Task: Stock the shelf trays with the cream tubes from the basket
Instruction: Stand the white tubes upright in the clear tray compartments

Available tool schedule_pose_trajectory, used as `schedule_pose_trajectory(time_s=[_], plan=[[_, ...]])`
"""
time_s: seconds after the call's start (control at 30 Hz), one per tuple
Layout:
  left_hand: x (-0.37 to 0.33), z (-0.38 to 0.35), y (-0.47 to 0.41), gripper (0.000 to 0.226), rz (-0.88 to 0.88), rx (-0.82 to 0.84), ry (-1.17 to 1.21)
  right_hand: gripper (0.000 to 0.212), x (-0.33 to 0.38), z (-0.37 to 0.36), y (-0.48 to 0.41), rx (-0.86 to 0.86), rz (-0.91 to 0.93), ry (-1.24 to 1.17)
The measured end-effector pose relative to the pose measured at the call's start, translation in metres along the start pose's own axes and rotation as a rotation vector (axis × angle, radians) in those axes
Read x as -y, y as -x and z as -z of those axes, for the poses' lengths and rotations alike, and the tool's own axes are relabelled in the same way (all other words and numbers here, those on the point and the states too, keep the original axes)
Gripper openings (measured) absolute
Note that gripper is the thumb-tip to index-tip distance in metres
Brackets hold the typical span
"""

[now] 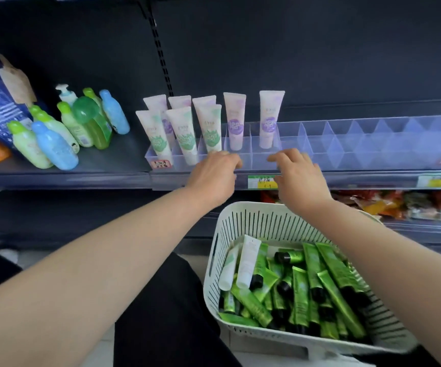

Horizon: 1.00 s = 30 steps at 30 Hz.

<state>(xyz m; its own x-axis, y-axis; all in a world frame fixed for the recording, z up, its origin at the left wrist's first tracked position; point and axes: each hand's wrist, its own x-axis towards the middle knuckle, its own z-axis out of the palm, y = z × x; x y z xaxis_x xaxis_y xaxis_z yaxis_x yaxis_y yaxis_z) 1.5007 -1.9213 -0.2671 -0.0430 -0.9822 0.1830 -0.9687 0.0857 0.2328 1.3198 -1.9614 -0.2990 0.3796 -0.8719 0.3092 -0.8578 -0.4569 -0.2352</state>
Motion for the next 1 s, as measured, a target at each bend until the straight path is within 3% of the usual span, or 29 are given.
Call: schedule_pose_trajectory(time_s=[0.2, 0.37, 0.47, 0.63, 0.73, 0.8, 0.9, 1.0], plan=[[-0.028, -0.066, 0.019, 0.030, 0.038, 0.206, 0.037, 0.043, -0.034, -0.038, 0.052, 0.198, -0.054, 0.012], [-0.031, -0.130, 0.040, 0.022, 0.197, 0.569, -0.026, 0.043, -0.051, -0.071, 0.074, 0.371, -0.110, -0.033], [-0.029, -0.158, 0.052, 0.011, 0.209, 0.679, -0.026, 0.046, -0.062, -0.084, 0.084, 0.420, -0.138, -0.062], [-0.027, -0.187, 0.056, 0.010, 0.204, 0.711, -0.090, 0.047, -0.078, -0.100, 0.103, 0.508, -0.174, -0.093], [-0.027, -0.195, 0.055, 0.046, 0.215, 0.714, -0.128, 0.050, -0.083, -0.106, 0.112, 0.511, -0.192, -0.120], [-0.026, -0.196, 0.052, 0.051, 0.223, 0.711, -0.110, 0.050, -0.085, -0.109, 0.114, 0.508, -0.200, -0.134], [-0.025, -0.195, 0.049, 0.038, 0.328, 0.699, 0.000, 0.050, -0.085, -0.112, 0.112, 0.502, -0.203, -0.160], [-0.029, -0.195, 0.052, 0.047, 0.474, 0.658, 0.226, 0.055, -0.082, -0.114, 0.110, 0.487, -0.226, -0.199]])
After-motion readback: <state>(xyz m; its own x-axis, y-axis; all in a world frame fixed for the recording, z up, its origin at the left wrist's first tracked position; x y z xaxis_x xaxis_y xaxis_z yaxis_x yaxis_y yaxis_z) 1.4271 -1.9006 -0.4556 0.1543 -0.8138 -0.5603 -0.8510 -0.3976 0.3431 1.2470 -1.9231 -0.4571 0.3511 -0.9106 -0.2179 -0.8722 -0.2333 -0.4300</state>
